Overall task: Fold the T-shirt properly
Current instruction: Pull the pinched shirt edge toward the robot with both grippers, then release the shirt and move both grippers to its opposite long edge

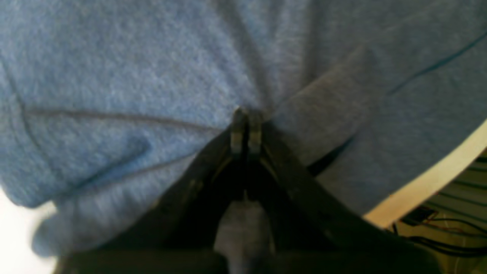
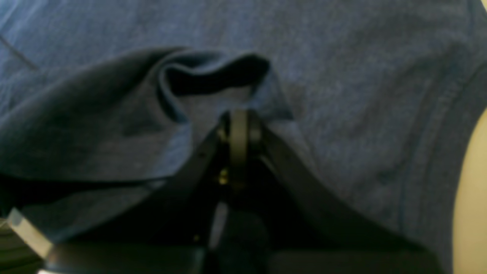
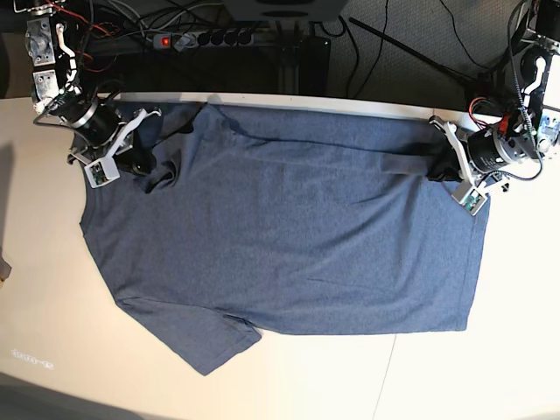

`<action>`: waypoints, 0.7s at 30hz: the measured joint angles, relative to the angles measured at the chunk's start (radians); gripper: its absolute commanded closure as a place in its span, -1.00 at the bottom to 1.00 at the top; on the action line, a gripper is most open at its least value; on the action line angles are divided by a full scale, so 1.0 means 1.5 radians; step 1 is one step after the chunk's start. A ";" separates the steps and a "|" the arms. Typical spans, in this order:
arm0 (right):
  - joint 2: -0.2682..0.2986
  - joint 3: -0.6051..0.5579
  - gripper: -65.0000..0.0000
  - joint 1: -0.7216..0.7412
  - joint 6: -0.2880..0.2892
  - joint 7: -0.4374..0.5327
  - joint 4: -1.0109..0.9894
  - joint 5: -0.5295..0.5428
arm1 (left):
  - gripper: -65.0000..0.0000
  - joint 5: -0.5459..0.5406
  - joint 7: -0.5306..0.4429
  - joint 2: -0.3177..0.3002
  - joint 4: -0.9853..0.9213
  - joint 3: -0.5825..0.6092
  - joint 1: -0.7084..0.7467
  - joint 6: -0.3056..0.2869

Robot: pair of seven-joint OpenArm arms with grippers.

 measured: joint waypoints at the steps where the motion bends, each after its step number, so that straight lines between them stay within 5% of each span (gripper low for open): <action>1: 0.000 0.009 1.00 -0.006 0.000 -0.002 0.004 -0.001 | 1.00 0.000 -0.001 0.000 0.003 -0.005 0.007 0.000; 12: 0.000 0.039 1.00 -0.018 0.001 -0.009 0.013 -0.001 | 0.98 0.013 -0.016 0.000 0.008 -0.018 0.007 -0.003; 21: 0.000 0.039 1.00 -0.006 0.001 -0.015 0.012 -0.008 | 0.46 -0.030 0.031 0.000 0.007 -0.017 -0.079 -0.001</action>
